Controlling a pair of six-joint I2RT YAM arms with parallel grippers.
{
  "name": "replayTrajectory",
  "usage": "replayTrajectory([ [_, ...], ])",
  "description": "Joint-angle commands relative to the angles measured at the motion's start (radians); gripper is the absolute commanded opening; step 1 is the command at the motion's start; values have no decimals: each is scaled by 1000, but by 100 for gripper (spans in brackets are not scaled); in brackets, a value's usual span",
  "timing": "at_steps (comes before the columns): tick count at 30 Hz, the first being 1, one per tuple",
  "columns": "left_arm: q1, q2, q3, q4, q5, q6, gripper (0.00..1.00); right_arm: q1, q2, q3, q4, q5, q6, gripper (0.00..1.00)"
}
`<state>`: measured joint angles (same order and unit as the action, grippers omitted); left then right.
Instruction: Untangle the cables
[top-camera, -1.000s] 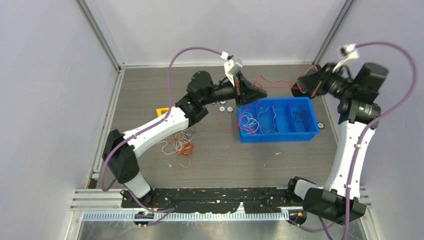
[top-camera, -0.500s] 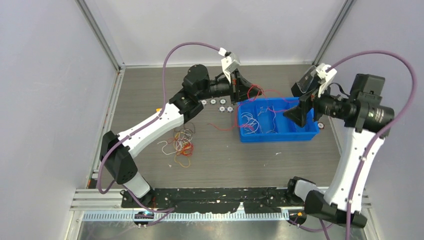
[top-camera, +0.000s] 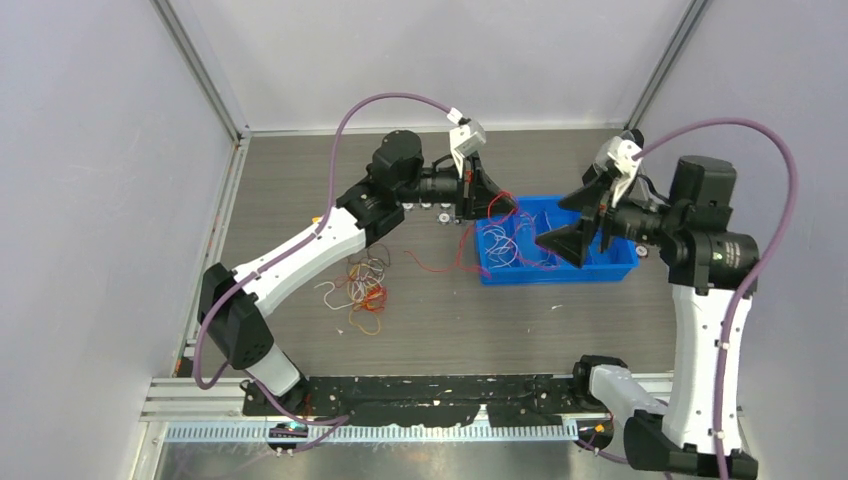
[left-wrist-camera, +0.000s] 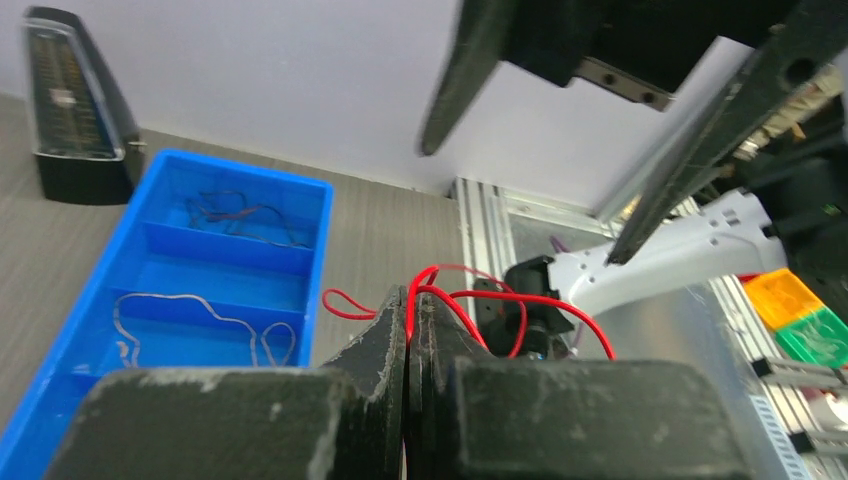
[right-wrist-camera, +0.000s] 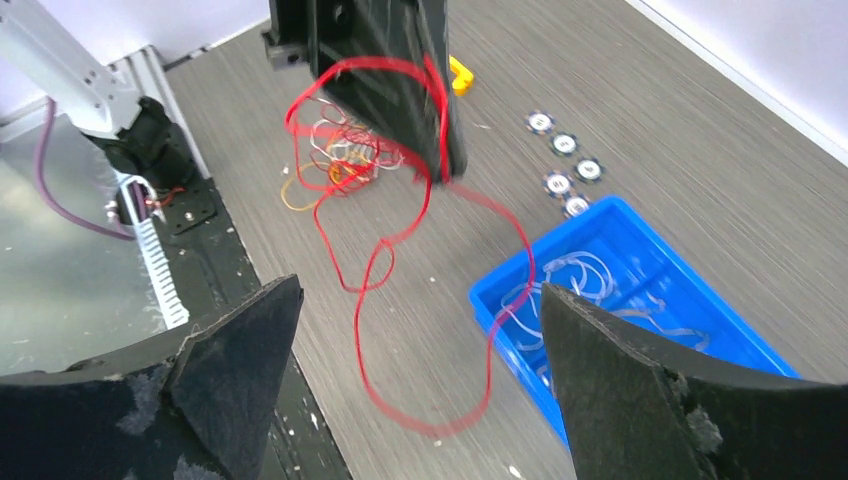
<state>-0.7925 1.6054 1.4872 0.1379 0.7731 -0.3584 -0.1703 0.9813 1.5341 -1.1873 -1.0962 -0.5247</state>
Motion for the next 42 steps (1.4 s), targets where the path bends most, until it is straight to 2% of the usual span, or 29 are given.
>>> replayTrajectory([
  [1,-17,-42,53,-21,114,-12,0,172,-1,-52,378,50,252,95],
  [3,-20,-38,65,-15,130,-22,0,228,25,-58,415,60,290,95],
  [7,-24,-35,74,-24,147,-12,0,255,61,-60,487,37,365,99],
  [11,-26,-34,75,-24,158,-13,0,272,75,-61,485,0,373,86],
  [13,-30,-35,77,-27,160,-6,0,285,82,-63,481,1,368,74],
  [14,-31,-36,78,-27,159,-5,0,291,84,-62,479,2,367,64],
  [16,-33,-35,80,-29,163,-3,0,293,93,-52,477,0,365,52],
  [19,-36,-35,82,-32,164,-2,0,293,110,-41,460,-15,365,39],
  [22,-36,-40,82,-39,160,7,0,293,125,-20,419,-32,345,18],
  [24,-35,-43,76,-53,154,19,0,294,124,-15,394,-34,323,7],
  [29,-29,-54,57,-97,132,36,1,277,99,-21,408,23,337,5],
  [30,-24,-60,48,-105,120,41,9,267,90,-30,420,43,357,5],
  [32,-19,-67,25,-106,90,45,13,211,78,-54,484,45,416,6],
  [33,-18,-66,24,-110,80,42,10,169,78,-61,527,37,439,5],
  [34,-16,-60,30,-110,85,34,1,145,83,-69,545,13,479,5],
  [36,-12,-43,47,-88,102,3,0,104,101,-59,549,-34,499,5],
  [42,-12,-15,64,-33,123,-42,0,100,106,-63,483,-134,473,5],
])
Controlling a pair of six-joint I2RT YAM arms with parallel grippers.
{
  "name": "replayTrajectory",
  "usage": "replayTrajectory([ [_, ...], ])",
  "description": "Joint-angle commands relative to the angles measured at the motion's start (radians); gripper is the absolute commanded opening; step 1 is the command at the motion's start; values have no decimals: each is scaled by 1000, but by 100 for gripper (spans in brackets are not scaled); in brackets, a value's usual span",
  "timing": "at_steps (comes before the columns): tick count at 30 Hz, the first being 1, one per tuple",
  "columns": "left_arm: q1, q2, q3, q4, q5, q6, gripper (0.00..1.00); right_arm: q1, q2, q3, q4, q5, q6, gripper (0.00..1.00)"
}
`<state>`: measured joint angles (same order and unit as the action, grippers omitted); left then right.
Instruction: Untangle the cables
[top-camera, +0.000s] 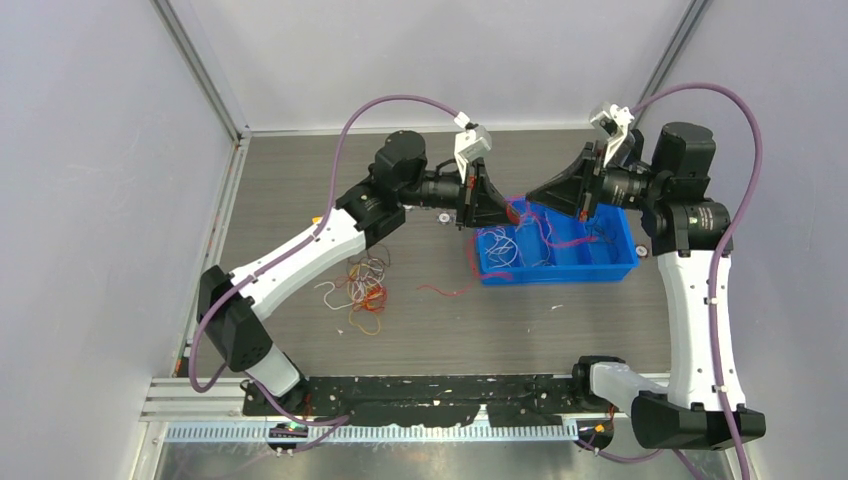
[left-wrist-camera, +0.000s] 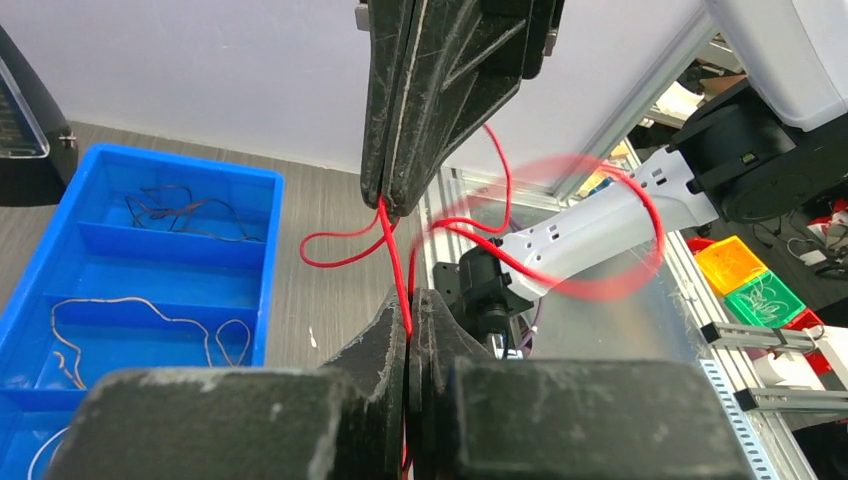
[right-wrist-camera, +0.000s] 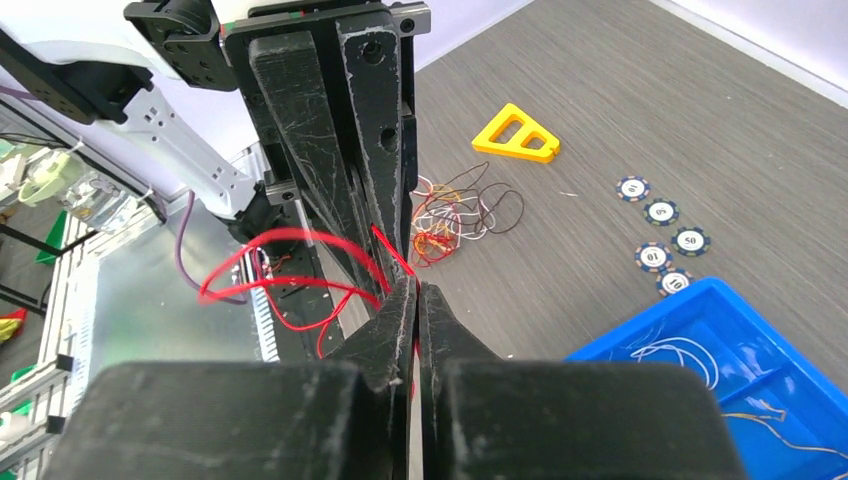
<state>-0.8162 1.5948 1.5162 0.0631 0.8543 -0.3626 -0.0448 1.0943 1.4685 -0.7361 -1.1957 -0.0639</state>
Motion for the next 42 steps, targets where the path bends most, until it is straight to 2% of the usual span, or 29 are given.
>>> replayTrajectory([
  [1,11,-3,35,49,48,-41,0,-26,-17,-11,31,-40,13,8],
  [4,12,-4,35,63,55,-54,0,-25,-28,-16,-15,-46,-17,46],
  [8,15,-3,26,98,72,-92,0,-25,-29,-13,-48,-61,-51,70],
  [12,24,0,10,152,91,-151,0,-26,-18,23,-174,-74,-171,85],
  [18,46,-6,-15,196,147,-188,0,-26,15,190,-619,-21,-721,97],
  [20,42,-10,-17,187,157,-170,0,-20,7,185,-673,-15,-773,97],
  [22,41,-8,-14,180,153,-176,0,19,-18,145,-593,7,-699,95],
  [25,39,0,-4,204,156,-207,0,92,-73,61,-317,77,-545,95],
  [28,31,4,9,206,163,-210,0,176,-111,-13,-129,190,-429,95],
  [35,20,2,8,179,157,-189,0,201,-73,7,45,202,-225,96],
  [40,19,4,14,176,152,-184,0,218,-70,10,66,199,-203,99],
  [42,17,5,18,176,151,-185,0,220,-63,14,55,196,-213,96],
])
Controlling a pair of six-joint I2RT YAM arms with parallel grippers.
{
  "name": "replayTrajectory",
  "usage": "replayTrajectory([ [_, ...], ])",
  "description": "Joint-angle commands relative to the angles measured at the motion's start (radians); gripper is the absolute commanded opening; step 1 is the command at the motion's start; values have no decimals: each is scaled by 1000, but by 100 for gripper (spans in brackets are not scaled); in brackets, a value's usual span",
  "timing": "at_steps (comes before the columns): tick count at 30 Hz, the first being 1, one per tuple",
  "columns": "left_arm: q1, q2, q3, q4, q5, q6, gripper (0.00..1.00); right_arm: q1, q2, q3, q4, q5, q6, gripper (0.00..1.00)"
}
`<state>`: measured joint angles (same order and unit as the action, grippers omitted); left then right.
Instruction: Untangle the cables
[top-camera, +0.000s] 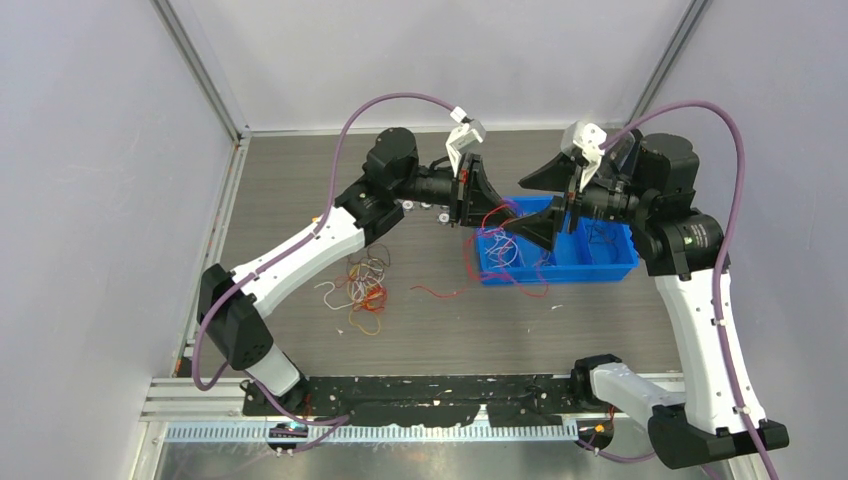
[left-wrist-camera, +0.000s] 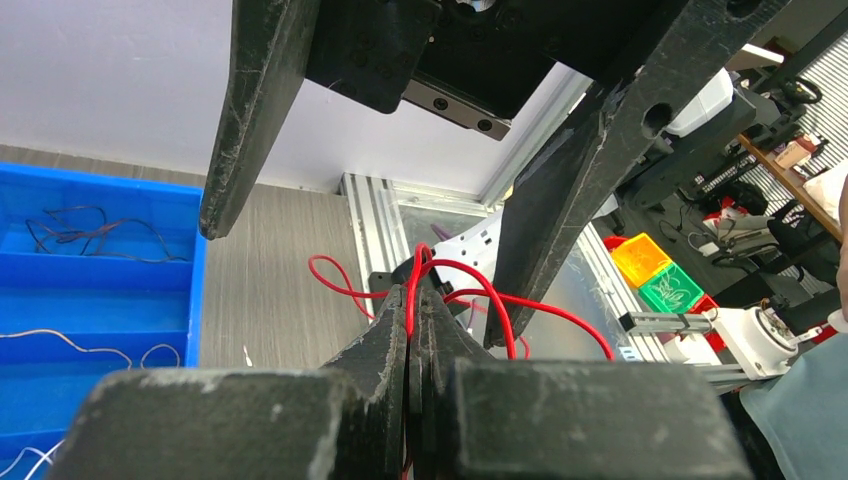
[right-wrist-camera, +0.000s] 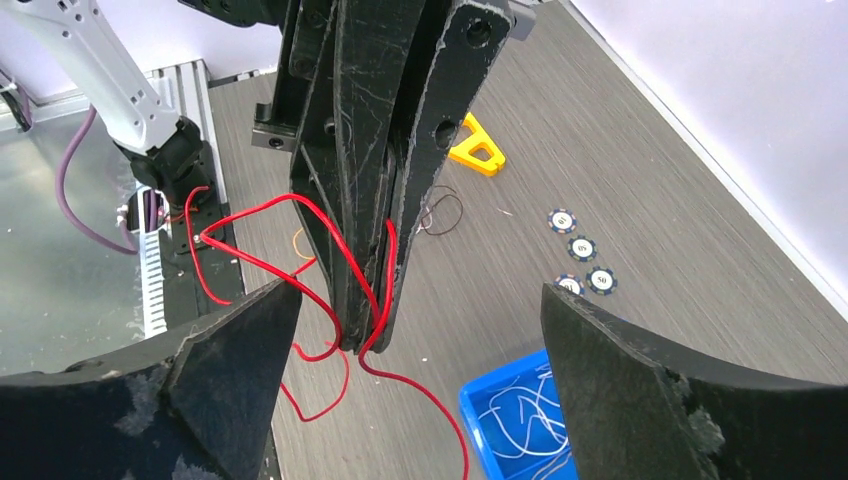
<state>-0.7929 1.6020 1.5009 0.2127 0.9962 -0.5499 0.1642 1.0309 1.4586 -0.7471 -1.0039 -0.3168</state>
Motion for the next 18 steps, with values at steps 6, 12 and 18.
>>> replayTrajectory([
  [6,-8,-4,26,5,13,21,0,14,5,32,114,-27,96,63],
  [12,-8,-15,-3,-7,24,63,0,15,-8,28,143,-98,158,34],
  [18,-1,-24,-29,46,36,37,0,-4,-20,4,143,-116,181,6],
])
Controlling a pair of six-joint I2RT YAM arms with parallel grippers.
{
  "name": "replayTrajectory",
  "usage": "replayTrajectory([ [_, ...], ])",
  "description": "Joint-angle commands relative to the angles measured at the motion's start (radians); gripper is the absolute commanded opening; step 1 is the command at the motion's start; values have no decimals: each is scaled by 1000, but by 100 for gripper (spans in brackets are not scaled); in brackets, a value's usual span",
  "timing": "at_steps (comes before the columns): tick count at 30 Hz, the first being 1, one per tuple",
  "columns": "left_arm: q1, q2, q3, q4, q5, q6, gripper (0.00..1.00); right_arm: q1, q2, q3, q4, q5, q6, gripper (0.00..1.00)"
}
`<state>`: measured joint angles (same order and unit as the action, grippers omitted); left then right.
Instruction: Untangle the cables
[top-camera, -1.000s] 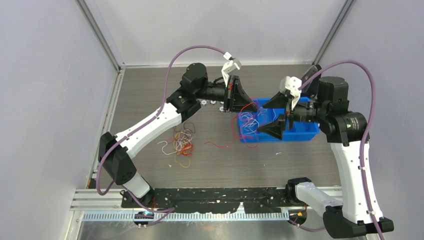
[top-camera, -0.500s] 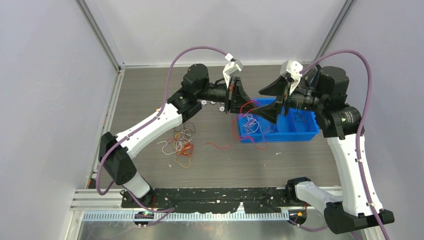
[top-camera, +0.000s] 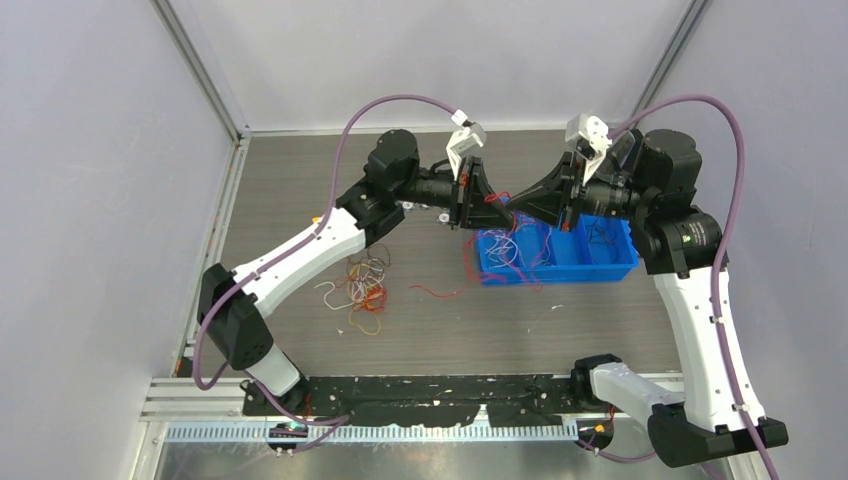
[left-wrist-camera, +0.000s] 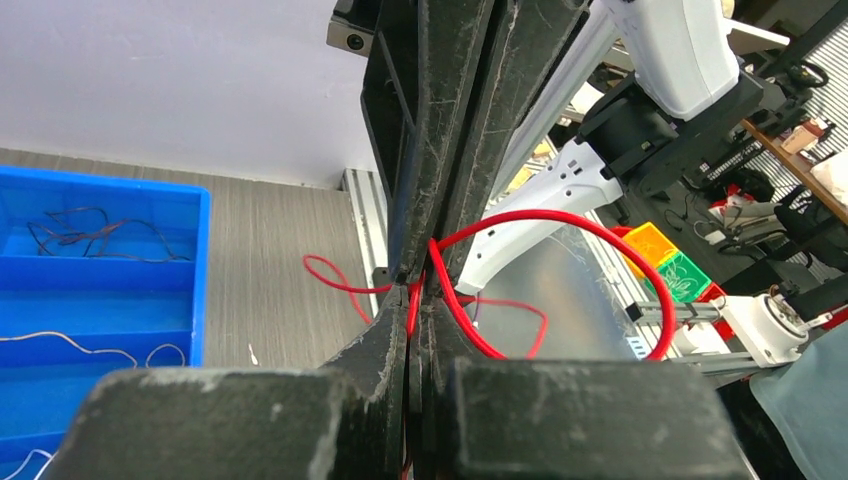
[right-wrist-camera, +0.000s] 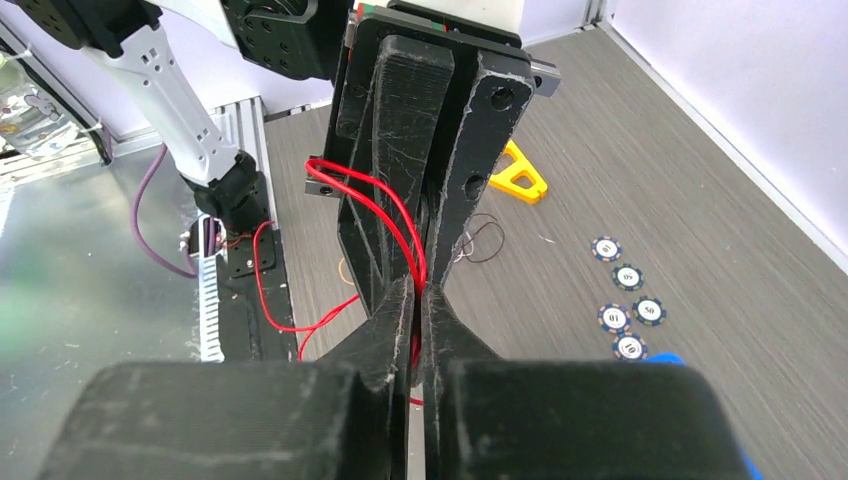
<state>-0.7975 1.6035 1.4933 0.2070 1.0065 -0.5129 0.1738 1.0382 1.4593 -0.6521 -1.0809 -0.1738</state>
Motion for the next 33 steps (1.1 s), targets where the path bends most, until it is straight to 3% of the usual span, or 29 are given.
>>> replayTrajectory([
  [1,5,-29,-27,55,25,0,0,-19,-28,3,49,-29,41,6],
  [3,12,-42,-42,48,12,9,0,-49,-30,3,49,-4,44,6],
  [4,18,-50,-50,40,2,16,5,-78,-30,3,49,5,45,6],
  [5,22,-59,-58,24,-8,29,20,-94,-28,3,47,22,46,5],
  [6,26,-69,-63,2,-25,47,42,-135,-28,5,46,29,46,5],
  [10,69,-124,-95,-112,-128,125,97,-282,-16,10,2,56,-2,5],
  [14,147,-190,-136,-197,-245,203,100,-413,18,7,-113,145,-114,5],
  [19,225,-245,-158,-328,-357,238,100,-507,74,-20,-112,398,-174,6],
  [24,234,-296,-175,-465,-549,285,100,-519,123,-80,-23,652,-138,5],
  [33,235,-370,-254,-477,-665,333,99,-481,232,-170,81,902,-68,5],
])
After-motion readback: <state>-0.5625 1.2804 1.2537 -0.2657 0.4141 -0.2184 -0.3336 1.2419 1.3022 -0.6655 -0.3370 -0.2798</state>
